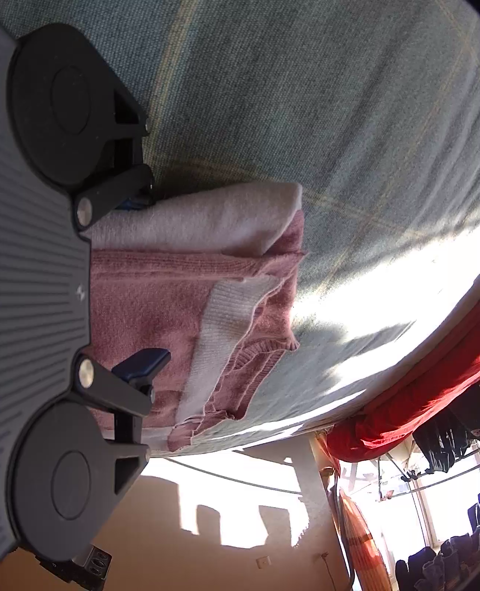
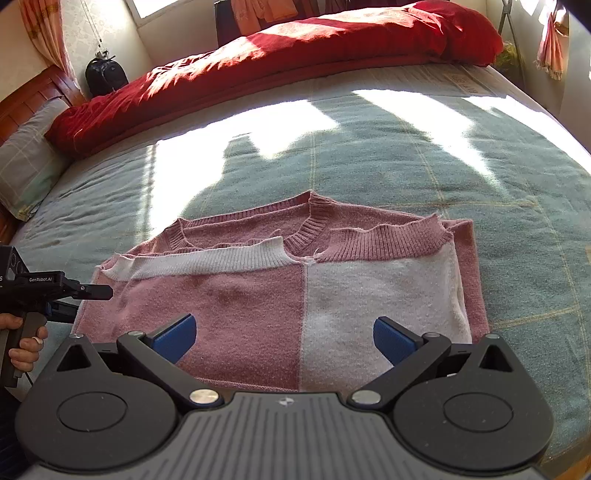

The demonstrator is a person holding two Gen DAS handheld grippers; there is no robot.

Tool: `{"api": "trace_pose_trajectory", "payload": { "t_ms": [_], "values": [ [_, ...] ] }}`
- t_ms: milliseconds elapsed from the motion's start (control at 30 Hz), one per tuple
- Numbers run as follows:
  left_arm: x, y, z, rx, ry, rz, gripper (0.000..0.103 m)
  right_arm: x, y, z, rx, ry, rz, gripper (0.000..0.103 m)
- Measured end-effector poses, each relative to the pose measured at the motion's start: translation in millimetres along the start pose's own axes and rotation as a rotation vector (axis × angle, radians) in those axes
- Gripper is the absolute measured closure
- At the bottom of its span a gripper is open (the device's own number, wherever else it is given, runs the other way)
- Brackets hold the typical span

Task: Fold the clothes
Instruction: 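Close the left gripper on the sweater's side edge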

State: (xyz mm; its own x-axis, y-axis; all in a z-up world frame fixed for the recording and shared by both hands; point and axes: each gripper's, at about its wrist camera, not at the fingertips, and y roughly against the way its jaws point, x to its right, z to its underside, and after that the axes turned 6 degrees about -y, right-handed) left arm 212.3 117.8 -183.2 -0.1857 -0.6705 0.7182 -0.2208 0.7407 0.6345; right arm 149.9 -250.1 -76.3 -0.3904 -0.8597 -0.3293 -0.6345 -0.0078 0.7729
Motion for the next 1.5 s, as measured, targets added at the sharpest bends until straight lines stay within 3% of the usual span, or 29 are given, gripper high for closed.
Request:
{"api": "trace_pose_trajectory", "payload": {
  "t_ms": [200,367,533,633,667,767,967,1300,1500],
  "values": [
    [-3.9,16.9,36.3,-0.028,0.004,0.061,0.038,0.4,-6.2,2.0,-0.019,0.001,-0.011,0.000],
    [-10.9,2.3,15.2,-0.029,0.047,0.075,0.046,-3.2,-8.8,2.5,-0.024,0.002,-0.015,0.000],
    [-1.6,-1.5,13.1,-0.044,-0.004,0.042,0.048,-5.7,-1.3,3.2,-0.010,0.017,-0.018,0.000],
    [-10.2,4.3,19.7,-0.049,0.041,0.026,0.063,-3.3,2.6,3.2,-0.004,0.015,-0.019,0.000],
    [-13.6,5.6,21.2,-0.052,0.058,0.016,0.073,-2.5,3.3,3.0,-0.003,0.011,-0.018,0.000],
    [-14.7,5.4,20.6,-0.063,0.071,0.000,0.077,-1.9,6.5,2.7,0.006,0.008,-0.019,0.000],
    [16.3,1.6,14.4,-0.095,-0.027,-0.147,0.080,-4.1,22.7,1.0,0.042,0.020,-0.033,0.000],
    [55.8,-2.3,9.5,-0.127,-0.052,-0.356,0.083,8.2,44.7,4.4,0.067,0.019,0.022,0.000],
    [83.3,1.7,5.9,-0.119,-0.088,-0.414,0.084,17.3,55.6,9.0,0.071,0.025,0.049,0.000]
  ]
}}
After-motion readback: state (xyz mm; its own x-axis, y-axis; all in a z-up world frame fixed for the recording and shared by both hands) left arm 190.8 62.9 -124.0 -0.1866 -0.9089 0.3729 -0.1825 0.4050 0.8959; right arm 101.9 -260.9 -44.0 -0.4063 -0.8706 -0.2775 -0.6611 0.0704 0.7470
